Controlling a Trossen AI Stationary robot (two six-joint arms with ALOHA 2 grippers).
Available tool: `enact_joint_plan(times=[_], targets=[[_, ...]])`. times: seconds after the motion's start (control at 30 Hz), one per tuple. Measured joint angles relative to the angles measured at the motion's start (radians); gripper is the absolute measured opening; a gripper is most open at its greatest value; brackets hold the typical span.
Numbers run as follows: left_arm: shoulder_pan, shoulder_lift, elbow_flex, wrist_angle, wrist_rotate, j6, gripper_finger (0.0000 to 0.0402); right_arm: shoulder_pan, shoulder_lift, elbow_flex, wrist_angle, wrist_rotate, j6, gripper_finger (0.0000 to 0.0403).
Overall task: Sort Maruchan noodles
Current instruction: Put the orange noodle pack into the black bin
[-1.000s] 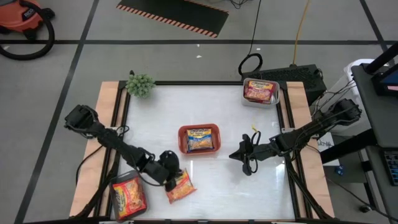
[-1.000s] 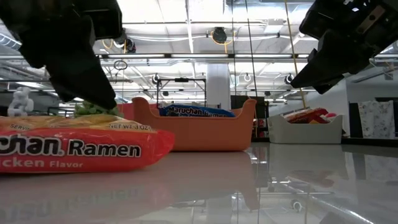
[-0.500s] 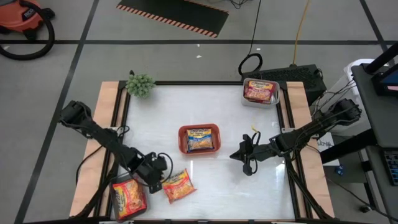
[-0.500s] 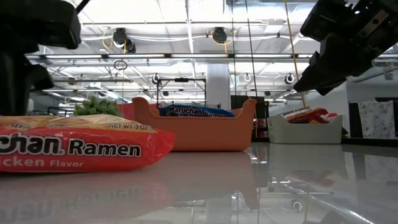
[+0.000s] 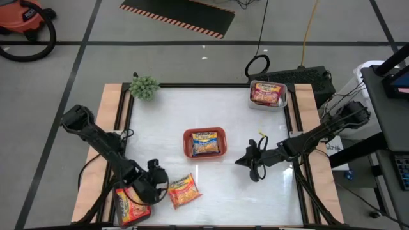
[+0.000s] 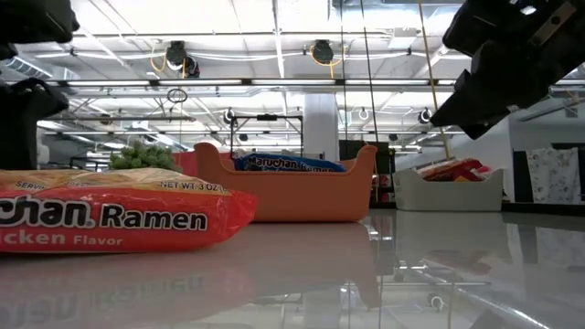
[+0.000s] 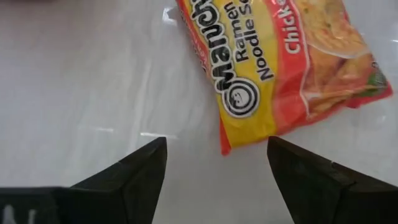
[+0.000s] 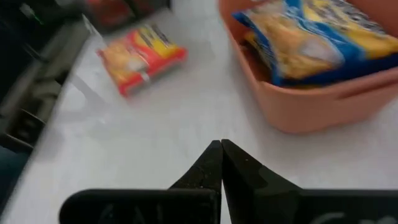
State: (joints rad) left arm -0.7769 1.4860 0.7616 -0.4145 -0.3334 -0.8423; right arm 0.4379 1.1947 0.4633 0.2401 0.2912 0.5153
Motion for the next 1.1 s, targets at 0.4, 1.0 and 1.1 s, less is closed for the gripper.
enact_joint_plan(times=[0.4, 1.0, 1.1], targets=[[-0.023, 0.112, 0.0, 0.109, 0.001, 0.103, 0.0284, 0.035, 0.229, 0.003, 0.362, -0.008, -0.023, 0.0], [-0.013, 0.111, 0.001, 0.171, -0.08, 0.191, 0.0017, 0.028, 0.225, 0.003, 0.361, -0.008, -0.018, 0.0], [0.0, 0.111, 0.001, 0.172, -0.094, 0.186, 0.0008, 0.028, 0.225, 0.003, 0.361, -0.008, -0.029, 0.0]])
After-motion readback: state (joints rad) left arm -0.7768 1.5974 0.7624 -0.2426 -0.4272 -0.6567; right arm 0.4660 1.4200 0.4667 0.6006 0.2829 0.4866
